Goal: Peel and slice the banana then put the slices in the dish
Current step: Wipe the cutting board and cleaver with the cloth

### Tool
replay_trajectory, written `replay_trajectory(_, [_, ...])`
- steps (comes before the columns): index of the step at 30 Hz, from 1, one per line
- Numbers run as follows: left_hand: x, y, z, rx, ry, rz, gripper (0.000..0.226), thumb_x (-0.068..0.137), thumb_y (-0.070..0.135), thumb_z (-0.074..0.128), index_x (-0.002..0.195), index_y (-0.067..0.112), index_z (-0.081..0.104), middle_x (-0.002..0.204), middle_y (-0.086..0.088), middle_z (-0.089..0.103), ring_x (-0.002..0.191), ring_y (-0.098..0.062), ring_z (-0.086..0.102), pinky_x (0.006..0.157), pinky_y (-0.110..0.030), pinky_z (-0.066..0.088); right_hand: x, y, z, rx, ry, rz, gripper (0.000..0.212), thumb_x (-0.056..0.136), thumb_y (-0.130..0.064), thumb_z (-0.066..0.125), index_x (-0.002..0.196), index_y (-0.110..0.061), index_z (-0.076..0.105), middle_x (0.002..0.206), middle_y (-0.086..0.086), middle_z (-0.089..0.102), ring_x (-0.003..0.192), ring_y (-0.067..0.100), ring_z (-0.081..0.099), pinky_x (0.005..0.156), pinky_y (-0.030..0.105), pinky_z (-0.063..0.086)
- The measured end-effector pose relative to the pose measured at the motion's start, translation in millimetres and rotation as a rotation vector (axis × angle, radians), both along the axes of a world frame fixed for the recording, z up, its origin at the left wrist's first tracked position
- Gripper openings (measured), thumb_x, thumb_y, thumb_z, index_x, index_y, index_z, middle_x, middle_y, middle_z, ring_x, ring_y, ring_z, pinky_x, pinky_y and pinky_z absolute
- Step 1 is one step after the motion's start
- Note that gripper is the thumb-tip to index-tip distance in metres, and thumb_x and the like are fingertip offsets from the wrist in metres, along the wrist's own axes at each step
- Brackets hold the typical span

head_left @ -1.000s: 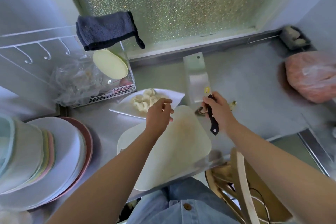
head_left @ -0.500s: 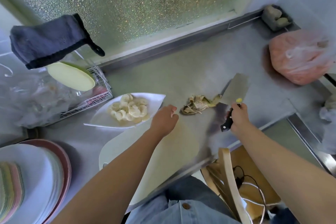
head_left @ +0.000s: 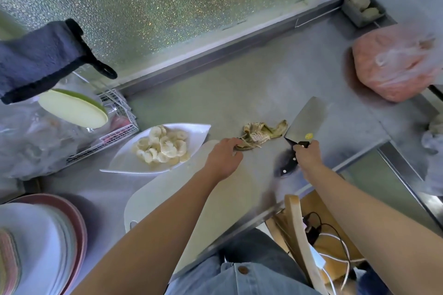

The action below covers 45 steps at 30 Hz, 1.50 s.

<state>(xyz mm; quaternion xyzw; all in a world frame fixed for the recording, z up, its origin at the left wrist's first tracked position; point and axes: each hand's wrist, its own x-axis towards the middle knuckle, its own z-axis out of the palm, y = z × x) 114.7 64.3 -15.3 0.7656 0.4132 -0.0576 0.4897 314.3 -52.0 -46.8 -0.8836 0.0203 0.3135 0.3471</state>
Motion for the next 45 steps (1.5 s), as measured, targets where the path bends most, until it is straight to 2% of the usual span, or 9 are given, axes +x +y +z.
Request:
replay_trajectory(5, [-1.8, 1.4, 0.6, -0.017, -0.018, 0.029, 0.039, 0.094, 0.017, 0.048, 0.133, 0.019, 0.051, 0.138, -0.006, 0.047, 0.126, -0.021, 0.045, 0.101, -0.024, 0.03, -9.3, 1.7, 0.7, -0.195, -0.125, 0.202, 0.058, 0.086, -0.017, 0.061, 0.134, -0.006, 0.031, 0.129, 0.021, 0.034, 0.112, 0.04, 0.046, 0.095, 0.045, 0.045])
replay_trajectory(10, [-6.8, 4.2, -0.3, -0.021, -0.004, 0.071, 0.038, 0.095, 0.02, 0.048, 0.132, 0.02, 0.051, 0.133, -0.008, 0.049, 0.117, -0.023, 0.051, 0.098, -0.029, 0.037, -16.1, 14.7, 11.1, -0.397, -0.188, 0.221, 0.061, 0.086, -0.029, 0.06, 0.133, -0.005, 0.031, 0.135, 0.018, 0.029, 0.124, 0.036, 0.03, 0.098, 0.044, 0.036])
replay_trajectory(16, [-18.7, 5.1, -0.4, -0.038, -0.003, 0.119, 0.04, 0.094, 0.018, 0.047, 0.134, 0.02, 0.05, 0.131, -0.006, 0.052, 0.115, -0.022, 0.052, 0.097, -0.03, 0.04, -42.4, 49.7, 19.3, -0.149, -0.421, 0.627, 0.08, 0.083, -0.06, 0.056, 0.148, -0.029, 0.022, 0.157, 0.003, 0.006, 0.142, 0.03, 0.011, 0.11, 0.052, 0.018])
replay_trajectory(20, [-23.8, 6.6, 0.8, -0.037, -0.011, 0.135, 0.04, 0.094, 0.017, 0.048, 0.134, 0.018, 0.051, 0.13, -0.007, 0.054, 0.117, -0.021, 0.052, 0.102, -0.032, 0.039, -47.5, 66.1, 10.0, -0.109, -0.224, 0.79, 0.082, 0.082, -0.054, 0.062, 0.148, -0.022, 0.026, 0.156, 0.009, 0.014, 0.144, 0.031, 0.01, 0.115, 0.045, 0.014])
replay_trajectory(24, [-28.0, 8.1, 1.5, -0.053, -0.029, 0.155, 0.039, 0.094, 0.016, 0.048, 0.133, 0.018, 0.052, 0.129, -0.006, 0.055, 0.114, -0.02, 0.053, 0.1, -0.031, 0.04, -48.7, 63.8, 3.2, -0.007, -0.346, 0.768, 0.051, 0.081, -0.025, 0.071, 0.125, -0.008, 0.049, 0.125, 0.018, 0.046, 0.117, 0.034, 0.043, 0.093, 0.033, 0.032])
replay_trajectory(29, [-33.6, 10.8, 4.9, -0.014, -0.077, 0.174, 0.037, 0.094, 0.012, 0.046, 0.13, 0.017, 0.055, 0.126, -0.005, 0.058, 0.114, -0.019, 0.054, 0.101, -0.032, 0.041, -51.1, 68.3, 24.5, 0.261, -0.281, 0.612, 0.029, 0.083, -0.019, 0.069, 0.107, -0.012, 0.054, 0.095, 0.001, 0.06, 0.088, 0.02, 0.056, 0.074, 0.026, 0.039])
replay_trajectory(33, [-39.2, 13.4, 9.1, 0.088, -0.153, 0.267, 0.035, 0.094, 0.012, 0.045, 0.127, 0.019, 0.055, 0.119, -0.002, 0.06, 0.104, -0.017, 0.057, 0.094, -0.03, 0.043, -58.8, 76.7, 47.9, 0.487, -0.071, 0.487, 0.026, 0.085, -0.02, 0.068, 0.107, -0.015, 0.054, 0.094, -0.004, 0.061, 0.09, 0.02, 0.062, 0.08, 0.034, 0.054])
replay_trajectory(36, [-42.6, 13.2, 11.4, 0.156, -0.209, 0.309, 0.038, 0.092, 0.016, 0.051, 0.13, 0.019, 0.05, 0.119, -0.001, 0.056, 0.095, -0.013, 0.054, 0.087, -0.028, 0.044, -67.8, 84.9, 66.5, 0.651, 0.168, 0.381, 0.025, 0.089, -0.013, 0.063, 0.109, -0.004, 0.052, 0.098, 0.009, 0.059, 0.089, 0.023, 0.063, 0.078, 0.04, 0.059])
replay_trajectory(45, [-59.6, -1.3, 26.8, 0.228, -0.465, 0.654, 0.018, 0.09, 0.015, 0.056, 0.105, 0.017, 0.047, 0.106, 0.002, 0.057, 0.095, -0.016, 0.057, 0.081, -0.039, 0.053, -101.5, 70.6, 79.2, 0.653, 0.379, 0.371, 0.008, 0.092, -0.018, 0.058, 0.096, -0.011, 0.058, 0.095, 0.01, 0.064, 0.085, 0.02, 0.065, 0.067, 0.03, 0.055])
